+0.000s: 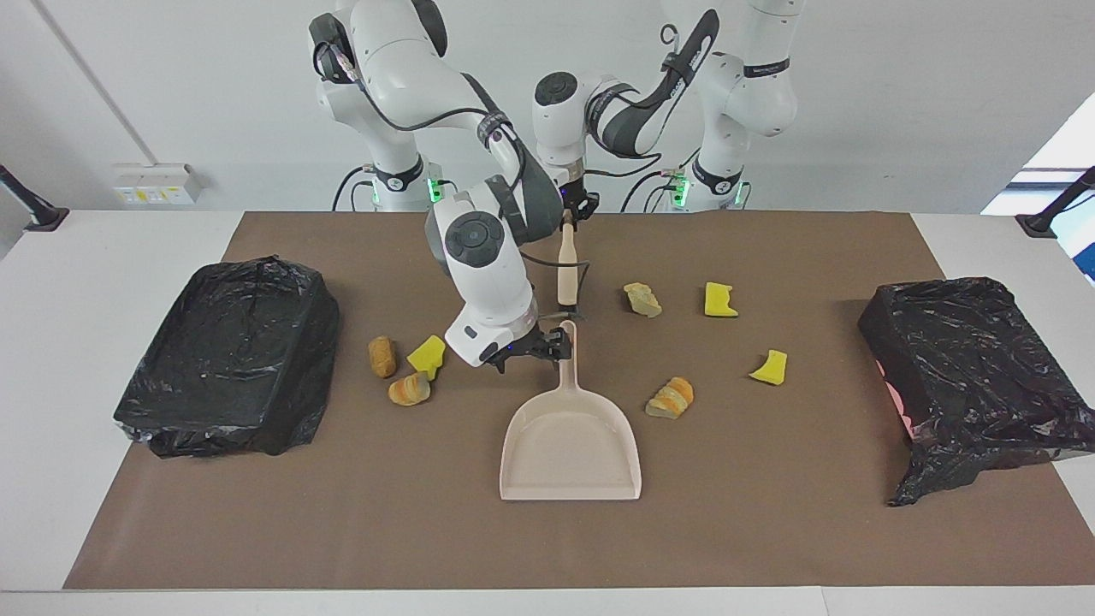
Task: Sweep and dump trash in bin
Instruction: 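Grasp the pink brush with the left gripper while the right gripper holds the dustpan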
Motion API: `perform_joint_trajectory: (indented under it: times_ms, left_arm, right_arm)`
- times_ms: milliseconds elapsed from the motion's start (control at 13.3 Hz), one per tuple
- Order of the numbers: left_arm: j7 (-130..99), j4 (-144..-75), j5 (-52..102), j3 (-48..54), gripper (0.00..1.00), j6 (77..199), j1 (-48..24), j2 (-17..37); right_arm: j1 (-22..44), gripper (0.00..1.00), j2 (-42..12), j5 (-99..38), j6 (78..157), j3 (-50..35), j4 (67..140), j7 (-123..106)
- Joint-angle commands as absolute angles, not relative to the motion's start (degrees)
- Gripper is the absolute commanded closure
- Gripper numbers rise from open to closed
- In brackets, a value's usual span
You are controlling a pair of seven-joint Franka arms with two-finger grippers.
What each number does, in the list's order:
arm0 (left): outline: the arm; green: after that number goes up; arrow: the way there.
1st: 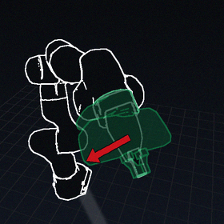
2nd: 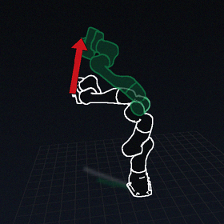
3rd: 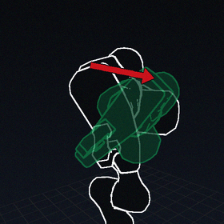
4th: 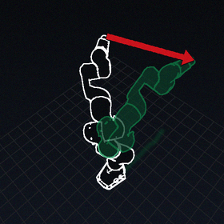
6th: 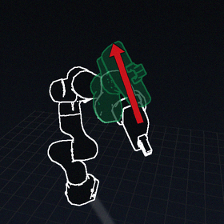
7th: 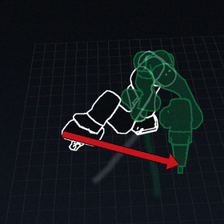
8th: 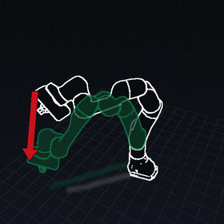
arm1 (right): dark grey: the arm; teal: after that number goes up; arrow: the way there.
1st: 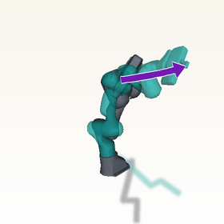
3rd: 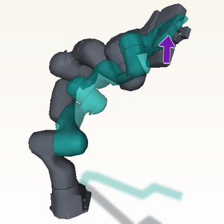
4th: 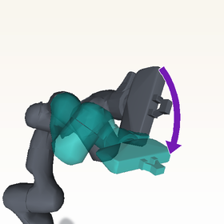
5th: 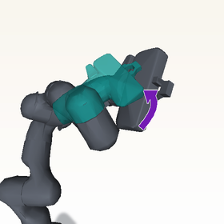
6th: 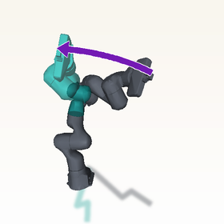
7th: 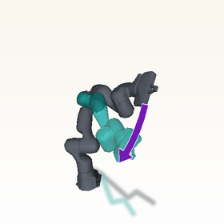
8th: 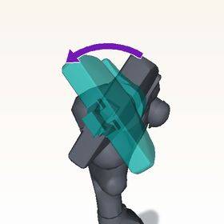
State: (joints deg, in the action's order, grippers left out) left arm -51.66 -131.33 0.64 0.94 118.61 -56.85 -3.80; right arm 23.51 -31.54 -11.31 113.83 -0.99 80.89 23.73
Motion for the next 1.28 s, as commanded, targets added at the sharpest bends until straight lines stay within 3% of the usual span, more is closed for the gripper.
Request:
perform_joint_trajectory:
  times_ms: [0, 377, 829, 980, 1131, 1206]
  left_arm:
    - [-51.3, -132.3, -0.1, 0.9, 1.00, 113.0, -53.1, -7.6]
    - [-48.7, -132.1, -2.6, 0.9, 1.00, 108.5, -41.5, -11.8]
    - [-43.3, -132.2, -7.5, 0.9, 1.00, 110.5, -25.0, -10.4]
    - [-38.9, -131.6, -8.6, 0.9, 1.00, 114.0, -18.5, -8.7]
    - [-32.1, -130.8, -8.9, 0.9, 1.00, 116.4, -13.3, -7.0]
    - [-30.2, -130.9, -10.8, 0.9, 1.00, 116.5, -12.1, -6.2]
  right_arm:
    - [24.7, 0.00, -32.7, -12.8, 115.7, -1.2, 79.6, 26.0]
    - [27.2, 0.00, -33.8, -12.5, 119.3, -1.2, 80.4, 26.6]
    - [29.0, 0.00, -31.2, -9.0, 119.1, -1.1, 86.6, 25.9]
    - [28.8, 0.17, -31.3, -8.7, 119.1, -1.1, 86.5, 25.7]
    - [28.7, 0.58, -31.3, -7.7, 119.0, -1.1, 86.4, 25.6]
    - [28.7, 0.90, -31.3, -7.6, 118.8, -1.1, 86.2, 25.6]
